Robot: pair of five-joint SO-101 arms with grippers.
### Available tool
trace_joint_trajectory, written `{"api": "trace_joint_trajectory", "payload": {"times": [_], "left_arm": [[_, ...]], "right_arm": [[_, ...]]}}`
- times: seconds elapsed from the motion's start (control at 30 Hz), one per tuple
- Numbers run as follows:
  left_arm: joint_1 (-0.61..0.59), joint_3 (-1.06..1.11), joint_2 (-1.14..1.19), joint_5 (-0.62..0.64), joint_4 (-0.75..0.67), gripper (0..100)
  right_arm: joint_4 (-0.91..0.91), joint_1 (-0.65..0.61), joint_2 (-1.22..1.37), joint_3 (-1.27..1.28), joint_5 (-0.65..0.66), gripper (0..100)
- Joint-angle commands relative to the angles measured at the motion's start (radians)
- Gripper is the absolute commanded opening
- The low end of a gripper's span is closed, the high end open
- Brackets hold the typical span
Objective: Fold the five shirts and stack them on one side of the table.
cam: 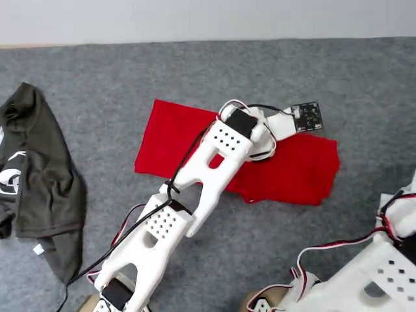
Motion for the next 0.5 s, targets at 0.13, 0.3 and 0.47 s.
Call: {"api": "trace_joint_trajectory", "payload": {"times": [0.13,0.3,0.47], "left_arm": [[-0.005,-0.162,-0.087,-0.002,0.157,19],[0.046,-0.278,-0.157,0.017,0.325,19],[0.1,-0.105,-0.262,0.064,0.325,18]], "right_arm": [[0.036,-0.008,-0.016,-0.008,-0.008,10.8],[0.036,-0.008,-0.016,-0.008,-0.008,10.8],[0.036,-0.008,-0.016,-0.008,-0.005,10.8]]}}
